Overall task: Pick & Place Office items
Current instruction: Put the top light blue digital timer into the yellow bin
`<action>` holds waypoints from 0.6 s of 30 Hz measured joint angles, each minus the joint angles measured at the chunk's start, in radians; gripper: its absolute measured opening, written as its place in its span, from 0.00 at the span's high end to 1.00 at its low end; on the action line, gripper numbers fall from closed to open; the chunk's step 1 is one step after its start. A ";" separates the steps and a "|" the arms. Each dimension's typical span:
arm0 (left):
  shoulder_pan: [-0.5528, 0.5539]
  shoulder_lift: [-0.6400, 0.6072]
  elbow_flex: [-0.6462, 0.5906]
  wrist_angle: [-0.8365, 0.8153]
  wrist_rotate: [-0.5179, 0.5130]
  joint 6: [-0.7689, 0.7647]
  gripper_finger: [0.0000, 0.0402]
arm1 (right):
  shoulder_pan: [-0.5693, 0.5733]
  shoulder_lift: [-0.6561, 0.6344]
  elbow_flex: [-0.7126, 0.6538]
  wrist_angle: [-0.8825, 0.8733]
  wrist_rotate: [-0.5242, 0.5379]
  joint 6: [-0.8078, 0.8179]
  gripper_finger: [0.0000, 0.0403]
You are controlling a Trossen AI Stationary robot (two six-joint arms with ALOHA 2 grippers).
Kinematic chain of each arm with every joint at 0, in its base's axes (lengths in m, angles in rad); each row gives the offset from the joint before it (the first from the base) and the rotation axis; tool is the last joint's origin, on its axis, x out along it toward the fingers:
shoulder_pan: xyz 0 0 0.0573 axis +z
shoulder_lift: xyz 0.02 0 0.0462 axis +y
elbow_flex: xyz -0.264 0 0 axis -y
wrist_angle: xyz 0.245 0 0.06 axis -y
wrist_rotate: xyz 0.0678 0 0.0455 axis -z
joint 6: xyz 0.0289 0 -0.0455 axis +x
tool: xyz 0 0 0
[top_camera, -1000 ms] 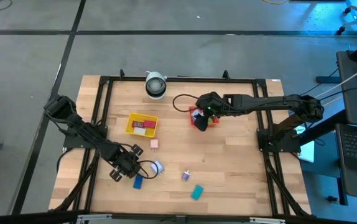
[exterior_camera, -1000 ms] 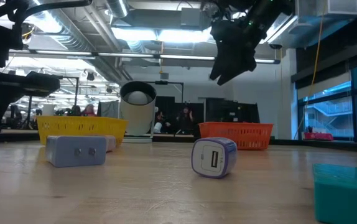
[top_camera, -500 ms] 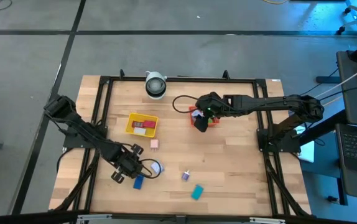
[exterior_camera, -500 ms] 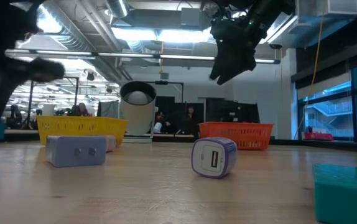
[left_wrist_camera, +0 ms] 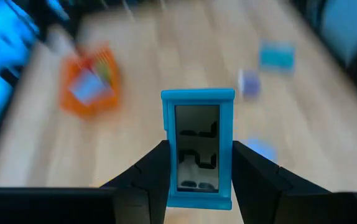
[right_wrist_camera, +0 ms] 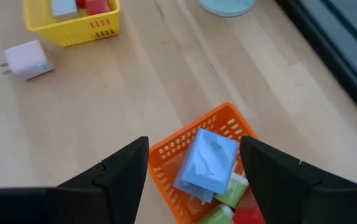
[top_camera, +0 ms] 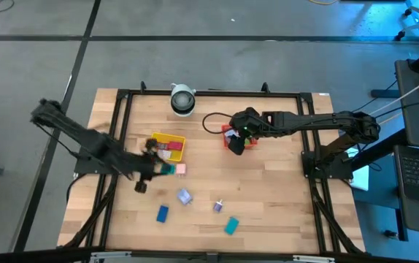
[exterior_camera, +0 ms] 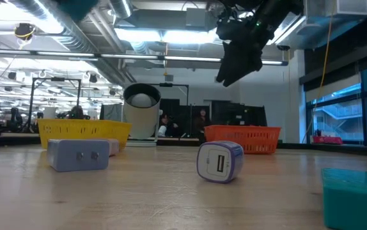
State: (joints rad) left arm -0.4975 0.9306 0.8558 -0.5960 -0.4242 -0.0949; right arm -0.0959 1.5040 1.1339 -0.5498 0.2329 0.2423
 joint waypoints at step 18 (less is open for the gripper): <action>0.420 -0.474 -0.376 0.374 0.080 -0.014 0.65 | -0.249 -0.234 -0.004 -0.156 0.074 -0.024 0.37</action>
State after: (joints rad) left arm -0.0775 0.4568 0.4795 -0.2222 -0.3444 -0.1093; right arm -0.3450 1.2696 1.1302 -0.7059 0.3066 0.2181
